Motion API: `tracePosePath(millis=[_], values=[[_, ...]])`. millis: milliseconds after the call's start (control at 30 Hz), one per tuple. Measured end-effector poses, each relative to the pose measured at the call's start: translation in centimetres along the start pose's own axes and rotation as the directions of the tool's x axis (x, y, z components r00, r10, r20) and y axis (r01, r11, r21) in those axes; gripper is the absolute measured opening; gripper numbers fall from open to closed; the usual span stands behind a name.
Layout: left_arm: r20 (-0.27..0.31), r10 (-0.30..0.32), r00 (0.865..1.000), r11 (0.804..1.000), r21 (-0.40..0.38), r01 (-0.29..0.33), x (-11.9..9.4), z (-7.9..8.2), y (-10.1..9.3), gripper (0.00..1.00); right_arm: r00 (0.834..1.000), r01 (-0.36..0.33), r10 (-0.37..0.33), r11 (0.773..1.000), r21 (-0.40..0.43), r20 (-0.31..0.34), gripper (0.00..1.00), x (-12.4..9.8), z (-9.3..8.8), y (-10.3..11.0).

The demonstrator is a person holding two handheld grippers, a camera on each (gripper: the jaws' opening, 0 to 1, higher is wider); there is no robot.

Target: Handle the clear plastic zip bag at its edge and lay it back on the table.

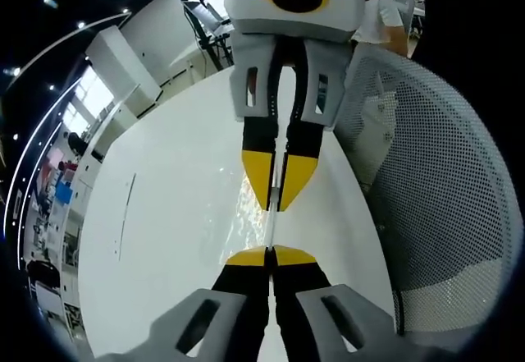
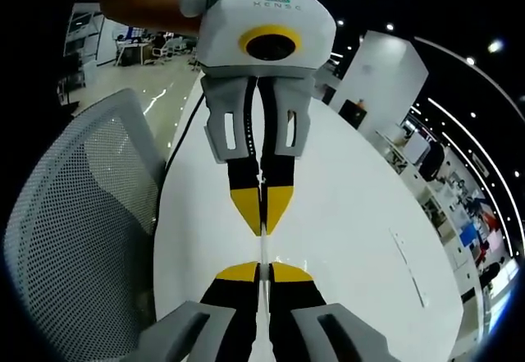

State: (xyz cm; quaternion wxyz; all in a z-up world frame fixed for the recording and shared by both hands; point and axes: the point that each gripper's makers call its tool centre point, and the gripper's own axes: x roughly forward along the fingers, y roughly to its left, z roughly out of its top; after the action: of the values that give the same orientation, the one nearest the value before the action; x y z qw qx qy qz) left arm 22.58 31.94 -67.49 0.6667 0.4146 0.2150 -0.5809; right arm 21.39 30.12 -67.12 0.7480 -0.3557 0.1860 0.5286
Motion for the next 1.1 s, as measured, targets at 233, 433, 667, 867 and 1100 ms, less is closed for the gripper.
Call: tracePosePath(millis=[233,433,667,867,1100], values=[[0.0,0.004,1.0,1.0,-0.009,-0.004,-0.1,-0.3,0.1,0.0,1.0,0.0,0.0,1.0,0.002,-0.002,0.0,0.0,-0.1,0.1],[-0.002,0.002,1.0,1.0,-0.01,-0.002,-0.1,-0.5,0.0,0.0,1.0,-0.002,0.002,1.0,0.002,-0.005,0.0,0.0,-0.1,0.3],[-0.001,0.004,1.0,1.0,-0.014,-0.004,-0.2,-0.6,0.1,0.0,1.0,0.001,-0.001,1.0,0.005,-0.006,0.0,-0.1,-0.2,0.2],[-0.006,0.006,1.0,1.0,-0.014,-0.006,-0.3,-0.8,0.1,0.0,1.0,0.003,-0.003,1.0,0.007,-0.013,0.0,-0.2,-0.5,0.3],[-0.013,0.013,1.0,1.0,-0.02,-0.013,-0.5,-1.2,0.3,0.0,1.0,0.009,-0.008,1.0,0.018,-0.02,0.0,-0.6,-1.0,0.2]])
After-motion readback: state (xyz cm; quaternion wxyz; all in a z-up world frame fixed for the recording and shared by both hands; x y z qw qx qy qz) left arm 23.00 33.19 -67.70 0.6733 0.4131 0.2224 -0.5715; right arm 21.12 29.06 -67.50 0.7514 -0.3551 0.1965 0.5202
